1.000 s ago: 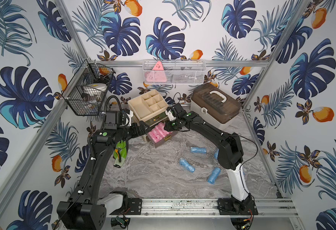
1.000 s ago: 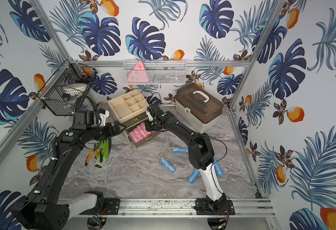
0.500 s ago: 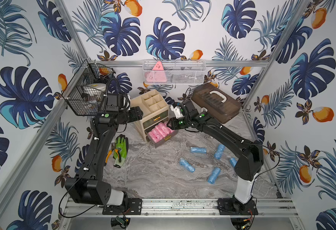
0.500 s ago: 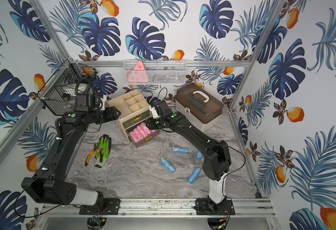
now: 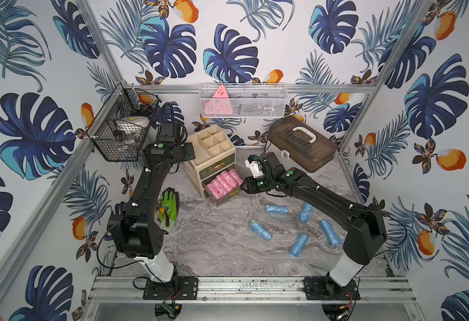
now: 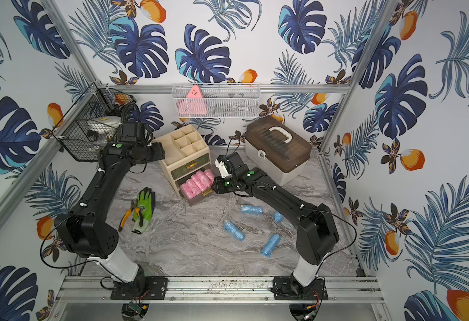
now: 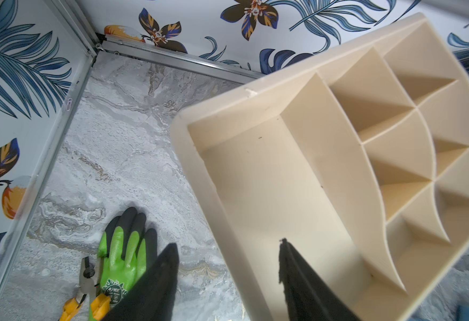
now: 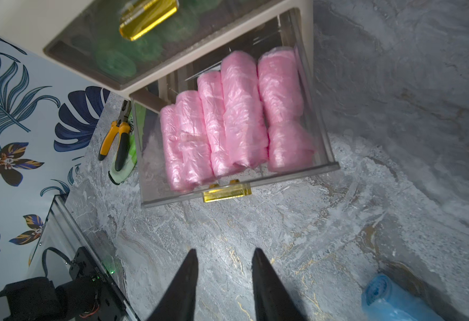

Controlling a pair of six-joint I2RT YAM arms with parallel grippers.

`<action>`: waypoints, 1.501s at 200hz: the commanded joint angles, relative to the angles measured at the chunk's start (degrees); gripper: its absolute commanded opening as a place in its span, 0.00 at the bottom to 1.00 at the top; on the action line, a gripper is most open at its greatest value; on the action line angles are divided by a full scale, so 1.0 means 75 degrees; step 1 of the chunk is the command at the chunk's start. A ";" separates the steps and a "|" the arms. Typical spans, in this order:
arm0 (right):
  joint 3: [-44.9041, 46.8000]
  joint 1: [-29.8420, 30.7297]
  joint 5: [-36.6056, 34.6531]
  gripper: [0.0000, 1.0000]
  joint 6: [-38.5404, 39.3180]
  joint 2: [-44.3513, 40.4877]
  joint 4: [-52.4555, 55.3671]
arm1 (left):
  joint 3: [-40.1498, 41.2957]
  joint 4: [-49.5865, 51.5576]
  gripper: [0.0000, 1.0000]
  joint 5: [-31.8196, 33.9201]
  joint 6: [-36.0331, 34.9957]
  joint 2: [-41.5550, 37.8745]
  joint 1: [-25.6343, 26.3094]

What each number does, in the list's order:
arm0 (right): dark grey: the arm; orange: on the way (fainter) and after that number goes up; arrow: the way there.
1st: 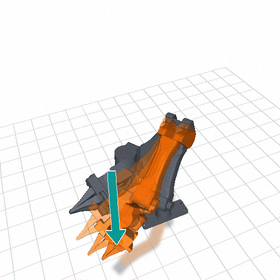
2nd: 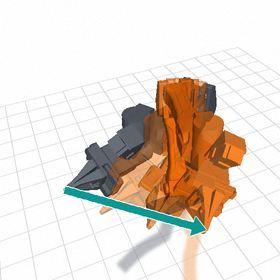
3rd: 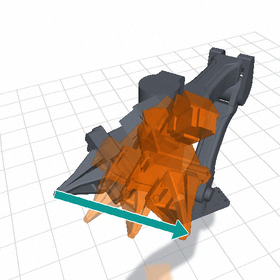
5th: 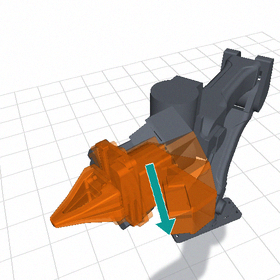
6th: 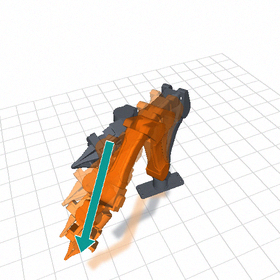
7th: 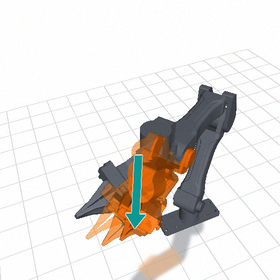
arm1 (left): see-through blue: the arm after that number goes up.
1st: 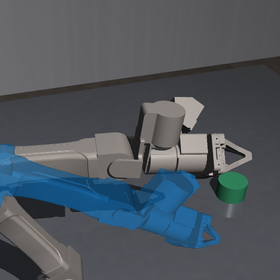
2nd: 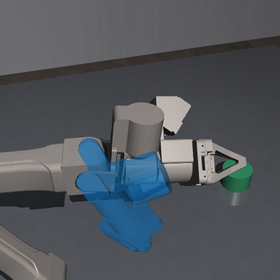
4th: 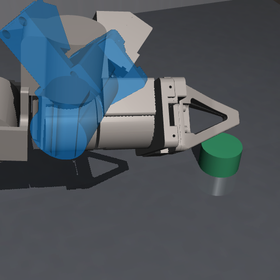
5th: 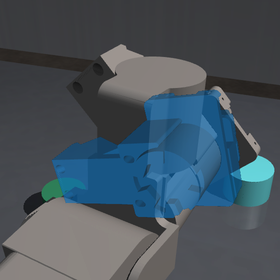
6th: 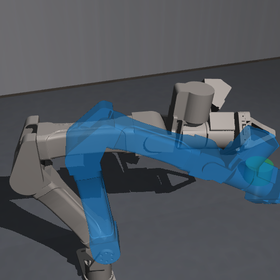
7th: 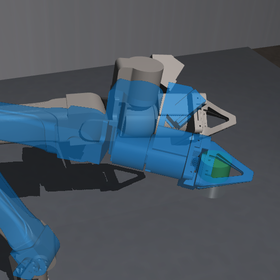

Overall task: Sort the rolls of trash bags by color and place them into the drawer
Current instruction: Close the drawer of the storage box.

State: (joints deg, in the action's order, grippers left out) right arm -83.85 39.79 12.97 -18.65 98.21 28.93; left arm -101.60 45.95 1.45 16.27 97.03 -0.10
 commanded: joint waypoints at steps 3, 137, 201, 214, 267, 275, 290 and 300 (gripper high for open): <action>0.0533 0.0016 0.0228 0.33 -0.0143 -0.0178 -0.0684 | -0.0193 -0.0151 0.57 0.0252 -0.0154 0.0223 -0.0021; 0.0632 0.0021 0.0826 0.28 -0.0615 0.1177 -0.2090 | -0.0691 0.0417 0.46 -0.0081 -0.0385 0.0888 -0.0004; -0.0040 -0.0048 0.0796 0.28 -0.0919 0.1686 -0.2230 | -0.0855 0.0648 0.42 -0.0284 -0.0500 0.1078 -0.0010; -0.0186 -0.0067 0.0842 0.28 -0.0995 0.1791 -0.2268 | -0.0867 0.0653 0.41 -0.0311 -0.0515 0.1098 -0.0007; -0.0623 -0.0316 0.0825 0.28 -0.1301 0.2129 -0.2251 | -0.1111 0.0852 0.36 -0.0451 -0.0611 0.1204 -0.0010; -0.0752 -0.0342 0.0825 0.28 -0.1304 0.2204 -0.2225 | -0.1158 0.0888 0.36 -0.0469 -0.0611 0.1236 -0.0010; -0.0995 -0.0360 0.0874 0.28 -0.1345 0.2349 -0.2191 | -0.1224 0.0961 0.36 -0.0522 -0.0619 0.1287 -0.0007; -0.1147 -0.0371 0.0963 0.28 -0.1430 0.2601 -0.2216 | -0.1242 0.0996 0.36 -0.0544 -0.0619 0.1321 -0.0003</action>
State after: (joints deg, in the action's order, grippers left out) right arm -90.06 37.04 19.53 -27.73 115.46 15.29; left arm -110.28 50.94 -0.36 13.39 106.32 -0.08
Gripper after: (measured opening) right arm 0.280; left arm 0.359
